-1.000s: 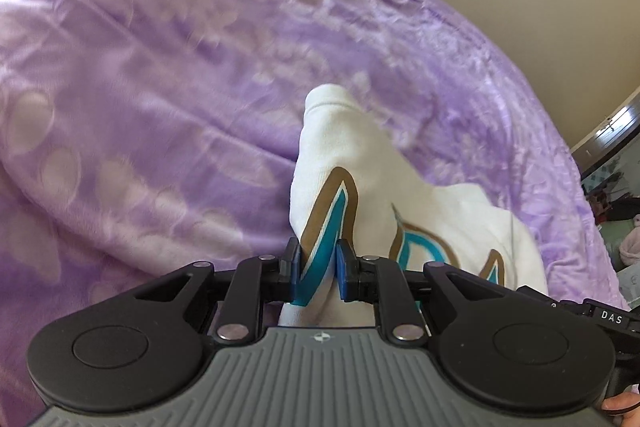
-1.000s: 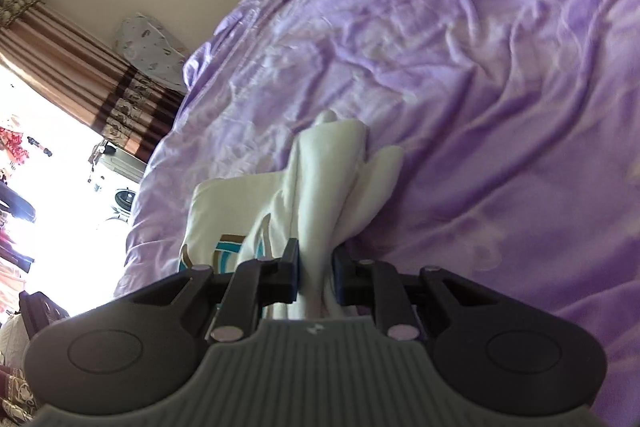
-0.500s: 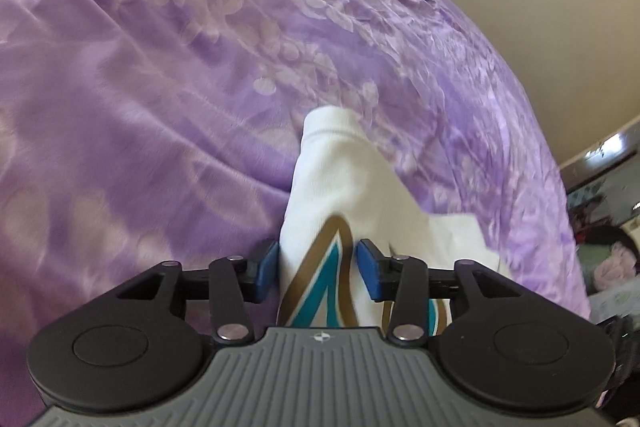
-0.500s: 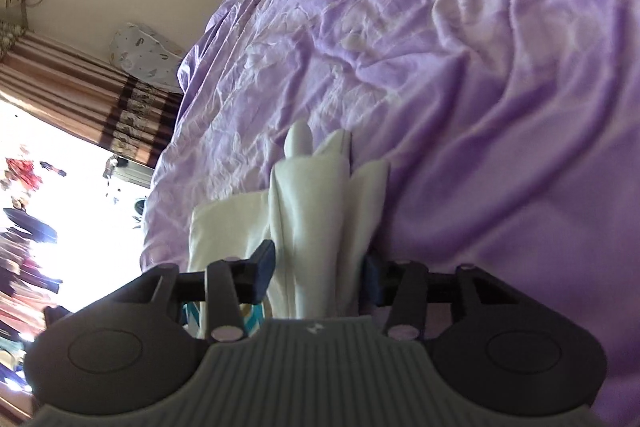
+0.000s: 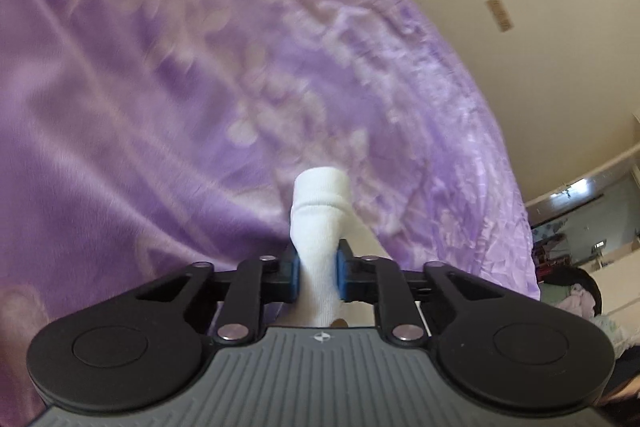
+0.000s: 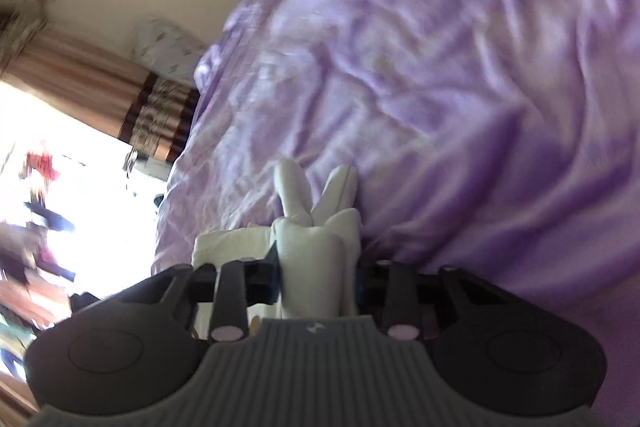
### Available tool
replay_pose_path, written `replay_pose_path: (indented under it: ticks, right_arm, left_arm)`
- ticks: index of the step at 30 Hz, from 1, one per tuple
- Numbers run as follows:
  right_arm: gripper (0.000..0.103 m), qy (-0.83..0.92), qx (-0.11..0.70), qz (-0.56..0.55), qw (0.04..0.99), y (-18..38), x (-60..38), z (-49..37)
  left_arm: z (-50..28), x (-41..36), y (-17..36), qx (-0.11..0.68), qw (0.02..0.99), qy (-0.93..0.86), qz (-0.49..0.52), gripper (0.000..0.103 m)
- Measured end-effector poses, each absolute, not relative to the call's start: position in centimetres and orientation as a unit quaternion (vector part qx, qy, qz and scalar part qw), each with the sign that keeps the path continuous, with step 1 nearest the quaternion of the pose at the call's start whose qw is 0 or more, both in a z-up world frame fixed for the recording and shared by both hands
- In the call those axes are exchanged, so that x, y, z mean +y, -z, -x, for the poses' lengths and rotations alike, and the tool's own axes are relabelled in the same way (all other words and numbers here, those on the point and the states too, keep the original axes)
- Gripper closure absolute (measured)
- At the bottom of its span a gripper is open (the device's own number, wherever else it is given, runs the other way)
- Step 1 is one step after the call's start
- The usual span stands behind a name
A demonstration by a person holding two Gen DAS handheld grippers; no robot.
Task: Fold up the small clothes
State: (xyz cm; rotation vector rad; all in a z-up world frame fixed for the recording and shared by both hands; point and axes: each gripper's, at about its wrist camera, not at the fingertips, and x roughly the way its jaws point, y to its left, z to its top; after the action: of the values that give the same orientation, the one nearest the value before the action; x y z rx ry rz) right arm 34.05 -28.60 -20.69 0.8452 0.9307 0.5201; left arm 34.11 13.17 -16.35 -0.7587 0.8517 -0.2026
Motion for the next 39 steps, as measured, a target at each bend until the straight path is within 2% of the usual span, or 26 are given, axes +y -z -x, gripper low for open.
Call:
replay_pose_path:
  ticks: [3, 8, 10, 13, 20, 29, 30, 33, 39]
  right_arm:
    - [0.079, -0.238, 0.426, -0.342, 0.803, 19.7, -27.8, -34.2]
    - [0.080, -0.216, 0.441, -0.364, 0.792, 22.4, -28.1, -34.8]
    - [0.079, -0.212, 0.444, -0.375, 0.786, 22.6, -28.4, -34.8]
    - [0.072, -0.200, 0.442, -0.362, 0.796, 21.4, -28.6, -34.1]
    - [0.069, -0.148, 0.404, -0.302, 0.851, 16.0, -29.9, -30.4]
    - [0.065, -0.146, 0.295, -0.168, 0.929, 5.1, -27.1, -21.9]
    - [0.064, -0.152, 0.280, -0.160, 0.934, 4.0, -26.8, -20.8]
    - [0.054, -0.168, 0.255, -0.133, 0.943, 1.3, -25.7, -17.5]
    - [0.051, -0.169, 0.255, -0.093, 0.947, 0.0, -23.7, -10.7]
  left_arm:
    - [-34.2, 13.0, 16.3, 0.400, 0.852, 0.074, 0.330, 0.088]
    - [-34.9, 12.9, 17.8, 0.414, 0.851, 0.061, 0.317, 0.086]
    - [-34.9, 13.1, 17.6, 0.420, 0.849, 0.057, 0.315, 0.076]
    - [-34.4, 13.0, 16.3, 0.420, 0.855, 0.040, 0.303, 0.070]
    - [-31.0, 10.4, 11.0, 0.397, 0.894, -0.006, 0.205, 0.070]
    - [-23.2, 5.2, 4.0, 0.340, 0.933, 0.000, 0.119, 0.070]
    - [-22.3, 4.7, 3.2, 0.333, 0.937, 0.002, 0.107, 0.070]
    - [-19.2, 3.3, 0.6, 0.308, 0.950, 0.000, 0.057, 0.062]
    - [-13.3, 1.5, -1.9, 0.285, 0.958, 0.027, 0.011, 0.056]
